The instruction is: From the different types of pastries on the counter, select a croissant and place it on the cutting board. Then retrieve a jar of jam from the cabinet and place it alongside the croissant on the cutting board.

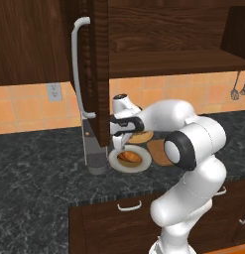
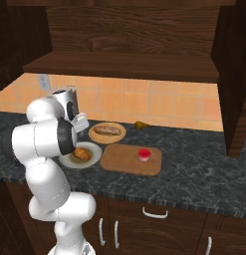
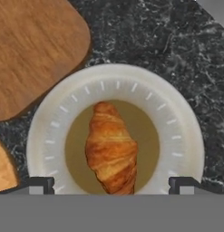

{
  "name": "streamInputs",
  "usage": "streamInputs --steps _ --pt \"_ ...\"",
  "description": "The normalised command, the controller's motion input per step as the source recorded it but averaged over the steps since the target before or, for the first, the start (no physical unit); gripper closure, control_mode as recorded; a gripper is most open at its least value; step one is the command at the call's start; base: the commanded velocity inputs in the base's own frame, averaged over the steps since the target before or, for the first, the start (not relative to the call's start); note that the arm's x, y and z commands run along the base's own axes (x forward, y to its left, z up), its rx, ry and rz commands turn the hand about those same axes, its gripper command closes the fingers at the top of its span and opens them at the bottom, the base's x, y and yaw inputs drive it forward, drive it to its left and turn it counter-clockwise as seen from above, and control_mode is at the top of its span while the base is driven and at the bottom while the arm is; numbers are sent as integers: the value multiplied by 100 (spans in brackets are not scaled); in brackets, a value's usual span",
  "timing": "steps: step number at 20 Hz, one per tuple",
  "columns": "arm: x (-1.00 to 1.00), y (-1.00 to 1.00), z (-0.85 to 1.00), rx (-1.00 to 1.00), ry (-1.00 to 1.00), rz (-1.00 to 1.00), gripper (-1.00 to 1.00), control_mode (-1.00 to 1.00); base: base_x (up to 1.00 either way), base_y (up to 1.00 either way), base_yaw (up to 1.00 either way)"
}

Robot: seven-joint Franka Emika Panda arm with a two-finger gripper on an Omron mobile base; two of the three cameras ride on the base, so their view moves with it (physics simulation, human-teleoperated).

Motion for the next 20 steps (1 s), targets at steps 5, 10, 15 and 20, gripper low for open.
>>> streamInputs --steps 5,10,15,20 --pt "0 -14 -20 1 0 14 -100 -100 0 0 0" --pt "0 -24 -25 0 0 14 -100 -100 0 0 0" --pt "0 -19 -25 0 0 11 -100 -100 0 0 0" --pt "0 -17 -21 0 0 8 -100 -100 0 0 0"
